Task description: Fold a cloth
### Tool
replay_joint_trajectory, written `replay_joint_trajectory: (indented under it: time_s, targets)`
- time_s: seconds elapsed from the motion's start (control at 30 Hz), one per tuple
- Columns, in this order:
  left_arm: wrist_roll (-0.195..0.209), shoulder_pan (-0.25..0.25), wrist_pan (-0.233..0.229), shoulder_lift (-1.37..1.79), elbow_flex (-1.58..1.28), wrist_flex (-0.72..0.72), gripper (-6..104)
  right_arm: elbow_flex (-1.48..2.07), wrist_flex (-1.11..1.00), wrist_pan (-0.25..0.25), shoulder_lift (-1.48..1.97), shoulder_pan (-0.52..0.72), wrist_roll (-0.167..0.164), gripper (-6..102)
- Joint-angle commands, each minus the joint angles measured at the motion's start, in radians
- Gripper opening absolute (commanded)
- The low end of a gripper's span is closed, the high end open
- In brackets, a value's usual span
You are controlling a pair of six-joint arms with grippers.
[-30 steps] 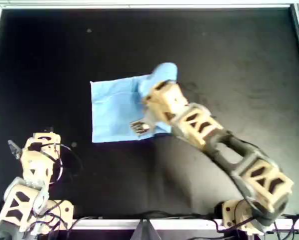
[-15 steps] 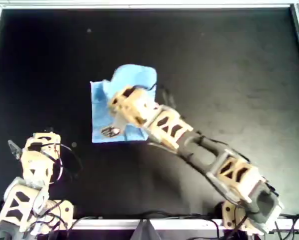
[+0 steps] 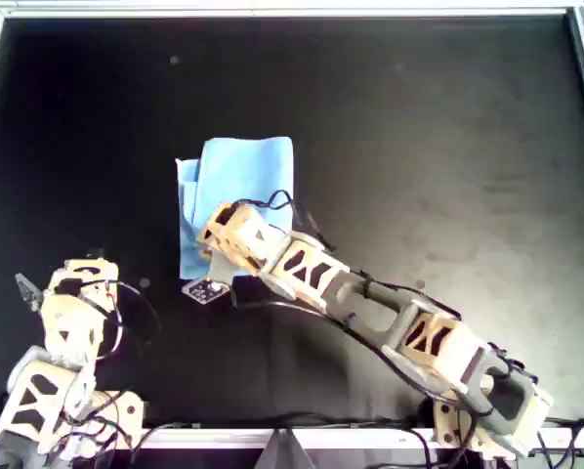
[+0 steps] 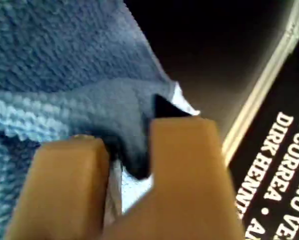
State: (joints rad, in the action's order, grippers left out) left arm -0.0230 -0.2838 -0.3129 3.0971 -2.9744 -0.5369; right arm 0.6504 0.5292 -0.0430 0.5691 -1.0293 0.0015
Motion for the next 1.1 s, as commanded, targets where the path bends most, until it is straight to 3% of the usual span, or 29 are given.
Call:
replay_joint_trajectory:
  time_s: [0.0,0.07,0.37,0.47,0.6,0.67,0.87,1.07]
  targets:
    - [-0.008,0.018,-0.011,0.012,0.002,0.014,64,-0.064,-0.021,-0.005,0.066,0.005,0.002,46]
    - [-0.008,0.018,-0.011,0.012,-0.015,0.015,64,-0.072,-0.02,-0.005,0.067,0.012,-0.012,48]
    - [-0.008,0.018,-0.011,0.012,-0.031,0.012,64,-0.06,-0.003,-0.005,0.198,0.023,-0.014,43]
    - [-0.008,0.018,-0.011,0.012,-0.025,0.011,64,-0.044,0.014,-0.005,0.302,0.067,-0.015,31]
    - [0.002,0.018,-0.012,0.012,-0.032,0.011,63,-0.003,0.014,-0.005,0.472,0.173,-0.017,3]
    - [0.006,0.018,-0.012,0.012,-0.023,0.011,63,0.031,0.018,-0.005,0.546,0.256,-0.017,-5]
    - [0.009,0.018,-0.012,0.012,-0.003,0.012,63,0.29,0.018,-0.005,0.779,0.525,0.0,2]
    - [0.009,0.018,-0.011,0.012,0.005,0.011,63,0.851,0.015,-0.006,1.31,0.696,0.002,2]
